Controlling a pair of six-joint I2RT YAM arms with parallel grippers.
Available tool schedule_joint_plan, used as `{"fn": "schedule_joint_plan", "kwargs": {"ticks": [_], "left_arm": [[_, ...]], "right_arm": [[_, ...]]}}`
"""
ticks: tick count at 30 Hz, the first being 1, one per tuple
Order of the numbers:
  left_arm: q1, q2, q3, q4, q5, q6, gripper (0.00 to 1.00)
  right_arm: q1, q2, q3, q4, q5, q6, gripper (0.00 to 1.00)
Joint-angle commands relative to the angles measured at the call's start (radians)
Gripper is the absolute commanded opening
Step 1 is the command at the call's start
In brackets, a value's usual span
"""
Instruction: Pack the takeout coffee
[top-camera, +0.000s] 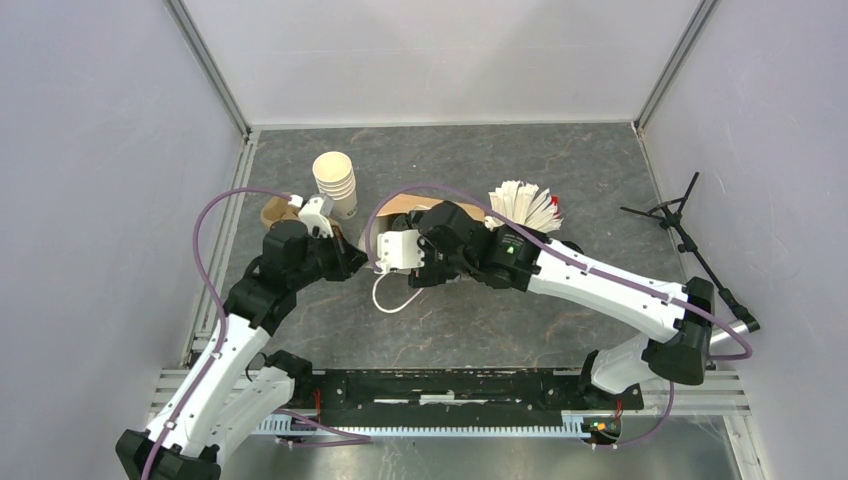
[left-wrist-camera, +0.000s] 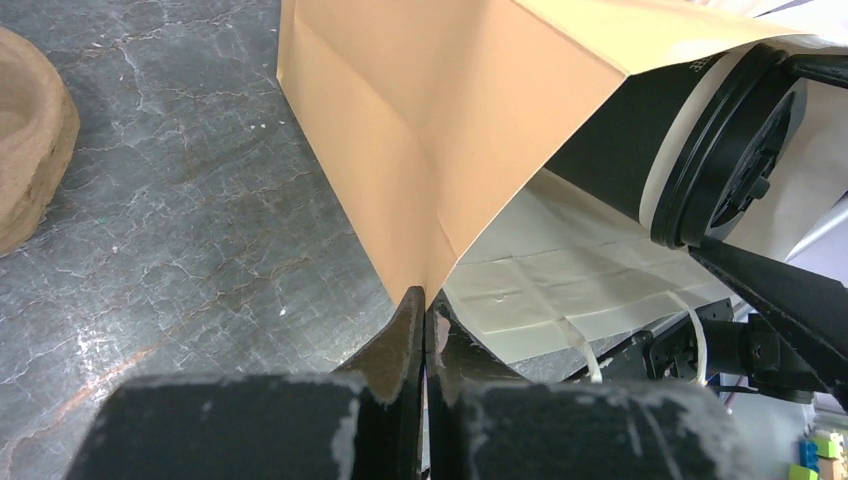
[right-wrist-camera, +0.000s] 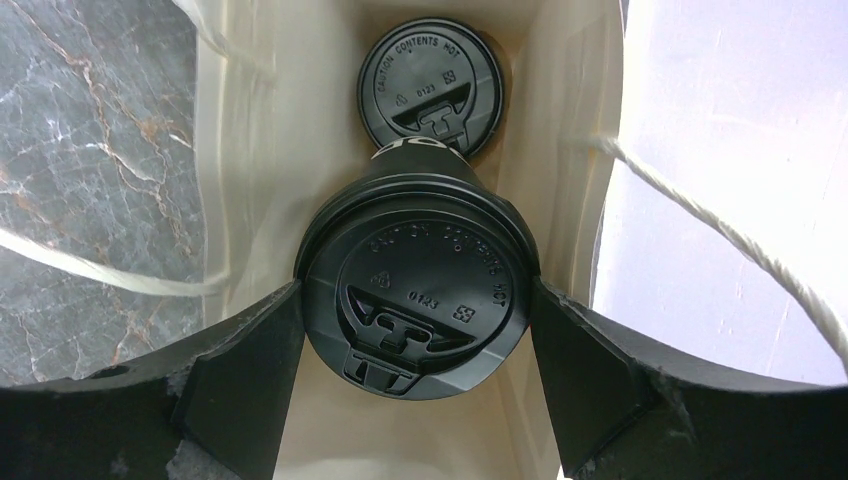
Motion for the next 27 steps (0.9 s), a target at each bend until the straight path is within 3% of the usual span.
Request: {"fn": "schedule_joint_plan", "kwargs": {"ticks": [1,5,7,12,19,27], "left_arm": [[0.001,-0.018,0.056,-0.046,-0.053,-0.030,0.02],[0.002,-0.022,0.126,-0.175,-0.123,-0.044,0.03],[0.001,-0.032,0.138,-0.199,-0.124,-0.063,0.09],[0.002,-0.043,0.124,-0.173,-0.088,-0.106,0.21],[0.001,0.023,0.174,-0.154,-0.142,-0.033,0.44],[0.002,0.101,0.209,-0.088,-0.155,-0.007,0.50]], "right_arm": [[0.005,0.039,0.060,0.045,-0.058,-0.050,0.85],[0.005,0.067,0.084,0.067,-0.074,-0.087,0.86],[0.005,0.072,0.085,0.069,-0.086,-0.094,0.86],[0.006,0.054,0.051,0.088,-0.106,-0.098,0.86],[0.005,0.041,0.041,0.088,-0.108,-0.116,0.86],[0.004,0.037,0.037,0.087,-0.123,-0.120,0.86]]}}
